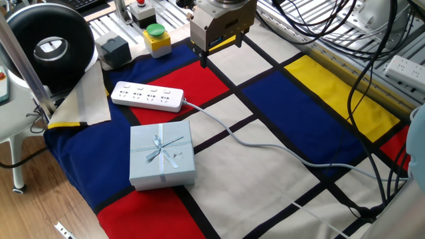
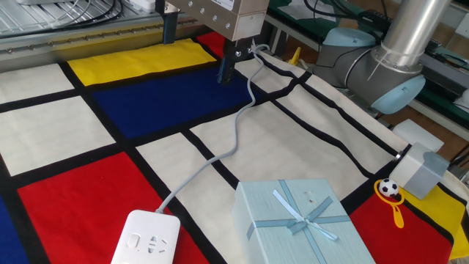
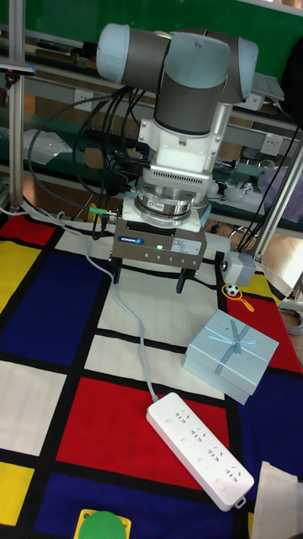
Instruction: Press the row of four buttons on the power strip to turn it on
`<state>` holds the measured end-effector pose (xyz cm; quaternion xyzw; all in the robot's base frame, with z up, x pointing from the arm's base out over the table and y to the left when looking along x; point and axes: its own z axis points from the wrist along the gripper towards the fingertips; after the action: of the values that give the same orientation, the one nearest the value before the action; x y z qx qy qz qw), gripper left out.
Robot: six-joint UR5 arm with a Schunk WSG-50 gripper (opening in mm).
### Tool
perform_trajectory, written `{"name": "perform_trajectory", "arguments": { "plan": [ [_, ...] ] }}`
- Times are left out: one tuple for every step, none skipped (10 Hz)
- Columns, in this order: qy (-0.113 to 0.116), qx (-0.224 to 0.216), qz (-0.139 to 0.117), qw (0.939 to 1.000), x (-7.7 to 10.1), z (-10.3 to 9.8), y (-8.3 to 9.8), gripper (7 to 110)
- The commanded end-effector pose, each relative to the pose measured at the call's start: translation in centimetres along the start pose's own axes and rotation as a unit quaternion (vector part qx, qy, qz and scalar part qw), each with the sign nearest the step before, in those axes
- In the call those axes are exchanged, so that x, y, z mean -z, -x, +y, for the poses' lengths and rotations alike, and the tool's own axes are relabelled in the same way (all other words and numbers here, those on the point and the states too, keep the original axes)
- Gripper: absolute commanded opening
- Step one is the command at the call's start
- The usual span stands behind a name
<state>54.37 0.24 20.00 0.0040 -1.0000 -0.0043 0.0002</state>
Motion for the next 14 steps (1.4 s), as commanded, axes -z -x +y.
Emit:
{"name": "perform_trajectory", "arguments": {
  "plan": [
    [0.027, -0.017, -0.09, 0.9955, 0.5, 1.5, 4.5, 107],
    [0.026, -0.017, -0.09, 0.9955, 0.5, 1.5, 4.5, 7],
    [0.026, -0.017, -0.09, 0.9955, 0.5, 1.5, 4.5, 7],
    [0.026, -0.018, -0.09, 0.9955, 0.5, 1.5, 4.5, 7],
    [0.026, -0.018, -0.09, 0.9955, 0.5, 1.5, 4.5, 7],
    [0.026, -0.018, -0.09, 0.9955, 0.5, 1.5, 4.5, 7],
    [0.026, -0.017, -0.09, 0.9955, 0.5, 1.5, 4.5, 7],
    [0.025, -0.017, -0.09, 0.9954, 0.3, 1.6, 4.5, 7],
    [0.023, -0.019, -0.092, 0.9953, 0.1, 1.7, 4.5, 7],
    [0.016, -0.016, -0.087, 0.9959, -0.1, 1.5, 4.3, 7],
    [0.005, -0.005, -0.074, 0.9972, -0.1, 1.0, 3.6, 7],
    [-0.002, 0.005, -0.064, 0.998, -0.2, 0.7, 3.1, 7],
    [-0.007, 0.015, -0.05, 0.9986, -0.3, 0.5, 2.4, 7],
    [-0.009, 0.024, -0.028, 0.9993, -0.4, 0.4, 1.3, 7]
  ]
}}
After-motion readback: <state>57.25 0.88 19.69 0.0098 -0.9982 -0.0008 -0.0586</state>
